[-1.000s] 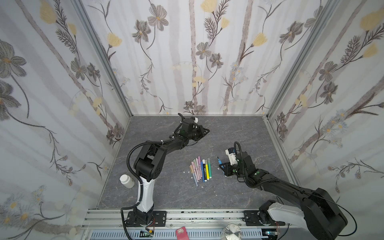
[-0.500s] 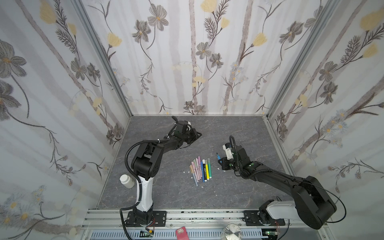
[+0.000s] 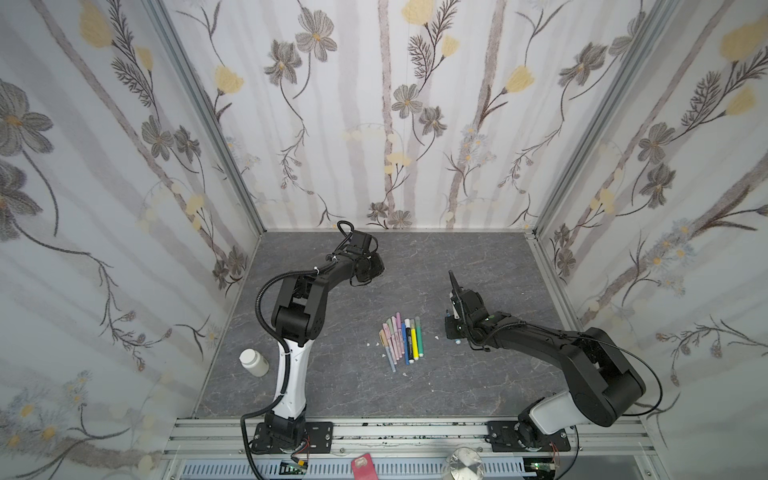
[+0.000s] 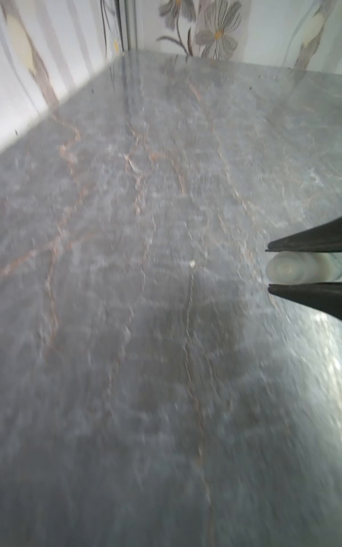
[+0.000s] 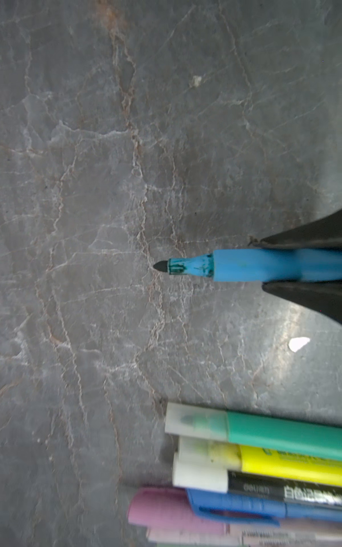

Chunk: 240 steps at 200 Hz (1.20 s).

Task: Open the pen caps
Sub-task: 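Lower the uncapped blue marker with the right gripper while the left holds the cap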

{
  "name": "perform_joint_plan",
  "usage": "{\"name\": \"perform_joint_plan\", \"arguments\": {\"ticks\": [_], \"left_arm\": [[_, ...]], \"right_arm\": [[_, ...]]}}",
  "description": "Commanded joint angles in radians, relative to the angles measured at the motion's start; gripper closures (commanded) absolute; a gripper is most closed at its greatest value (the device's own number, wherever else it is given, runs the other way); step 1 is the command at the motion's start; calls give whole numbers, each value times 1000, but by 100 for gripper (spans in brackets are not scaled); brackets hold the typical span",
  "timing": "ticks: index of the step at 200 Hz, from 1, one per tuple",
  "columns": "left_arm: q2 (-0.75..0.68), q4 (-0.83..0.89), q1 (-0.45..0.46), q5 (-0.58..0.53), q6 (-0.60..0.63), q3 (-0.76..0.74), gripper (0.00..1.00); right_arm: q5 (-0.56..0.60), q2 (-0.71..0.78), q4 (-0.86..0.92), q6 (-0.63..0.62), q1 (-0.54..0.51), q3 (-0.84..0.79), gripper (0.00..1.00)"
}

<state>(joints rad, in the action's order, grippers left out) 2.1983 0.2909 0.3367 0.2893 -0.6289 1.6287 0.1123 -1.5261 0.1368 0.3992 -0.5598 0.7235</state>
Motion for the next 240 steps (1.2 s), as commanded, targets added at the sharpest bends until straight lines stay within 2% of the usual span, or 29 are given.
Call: {"name": "perform_joint_plan", "arguments": {"ticks": [1,22,60,98,151,240], "left_arm": [[-3,108,-19,-47,55,-4,100],[-7,127,-26,-70,68,-9,100],[15,139,-31,-85,72,-1,100],[36,150,-36,-99,77,9,88],[42,156,-42,-105,78,11,76],[22,147,-63,-89,74,-1,67]], "right_arm": [[39,-25,23,-3,0,14,100],[37,-39,11,-1,0,13,100],[20,-41,-9,-1,0,8,92],[12,-39,-9,-2,1,9,82],[4,-25,-11,-7,0,13,70],[-68,95,1,-3,-2,22,59]]}}
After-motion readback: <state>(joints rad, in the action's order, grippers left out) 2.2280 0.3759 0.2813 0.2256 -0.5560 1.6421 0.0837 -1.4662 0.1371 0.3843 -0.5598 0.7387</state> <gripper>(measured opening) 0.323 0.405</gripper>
